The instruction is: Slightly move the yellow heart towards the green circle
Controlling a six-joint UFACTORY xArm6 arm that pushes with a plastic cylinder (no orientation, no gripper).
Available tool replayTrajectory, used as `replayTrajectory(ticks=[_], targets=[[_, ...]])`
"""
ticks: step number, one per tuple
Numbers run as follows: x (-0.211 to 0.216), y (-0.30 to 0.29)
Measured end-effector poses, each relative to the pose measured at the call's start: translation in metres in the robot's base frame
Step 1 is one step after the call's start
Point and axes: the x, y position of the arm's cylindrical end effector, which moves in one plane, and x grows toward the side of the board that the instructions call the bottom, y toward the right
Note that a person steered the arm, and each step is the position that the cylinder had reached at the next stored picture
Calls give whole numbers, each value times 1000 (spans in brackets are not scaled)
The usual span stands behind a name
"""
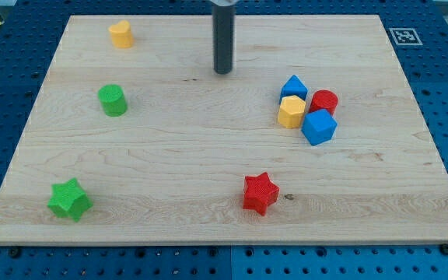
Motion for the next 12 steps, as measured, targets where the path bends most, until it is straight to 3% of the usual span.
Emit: replayTrajectory(ticks=[1,2,5,7,9,11,12], targets=[[-44,-42],[-57,-50],[16,-75],[17,-89],[14,-143],[-42,-222],[-66,-235]])
